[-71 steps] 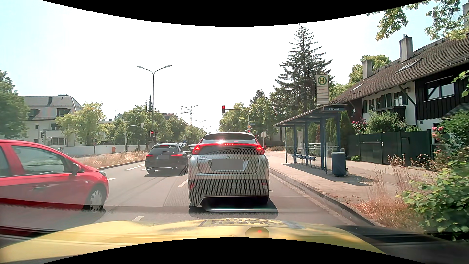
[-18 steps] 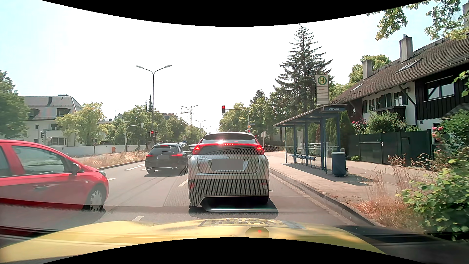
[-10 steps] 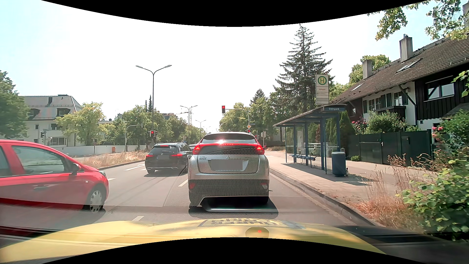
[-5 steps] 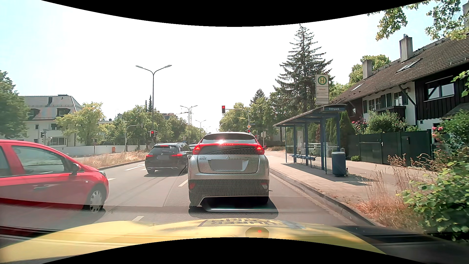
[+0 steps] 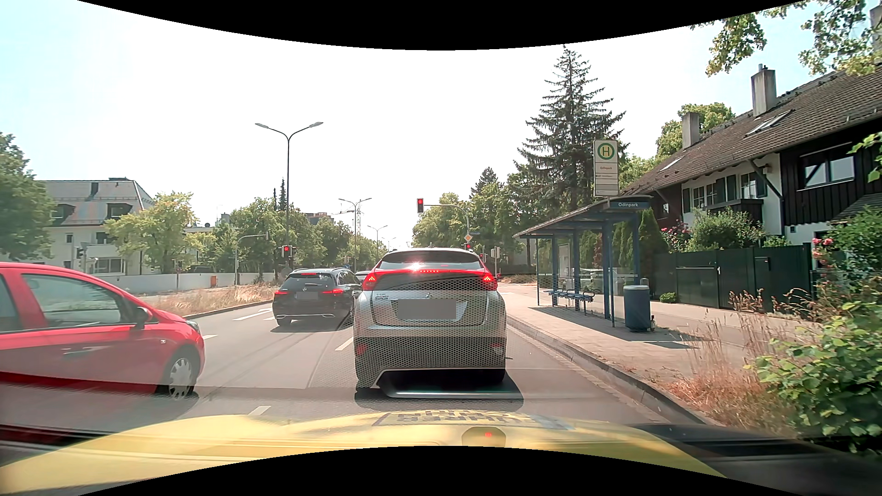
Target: Follow the waypoints while adhering to traffic rules and regulations
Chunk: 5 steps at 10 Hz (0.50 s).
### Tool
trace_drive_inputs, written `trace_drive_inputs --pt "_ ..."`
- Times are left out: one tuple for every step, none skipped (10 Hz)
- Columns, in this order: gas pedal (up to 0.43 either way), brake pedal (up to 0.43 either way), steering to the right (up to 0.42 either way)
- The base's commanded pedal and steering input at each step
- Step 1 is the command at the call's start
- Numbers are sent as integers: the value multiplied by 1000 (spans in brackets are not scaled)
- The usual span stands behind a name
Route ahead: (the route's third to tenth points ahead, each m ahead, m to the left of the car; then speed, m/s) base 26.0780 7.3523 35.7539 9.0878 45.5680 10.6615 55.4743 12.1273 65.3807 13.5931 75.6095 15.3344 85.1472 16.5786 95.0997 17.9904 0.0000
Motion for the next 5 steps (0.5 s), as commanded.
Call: trace_drive_inputs --pt "0 177 -14" --pt "0 177 -15" --pt "0 177 -14" --pt "0 177 -15" --pt "0 177 -15"
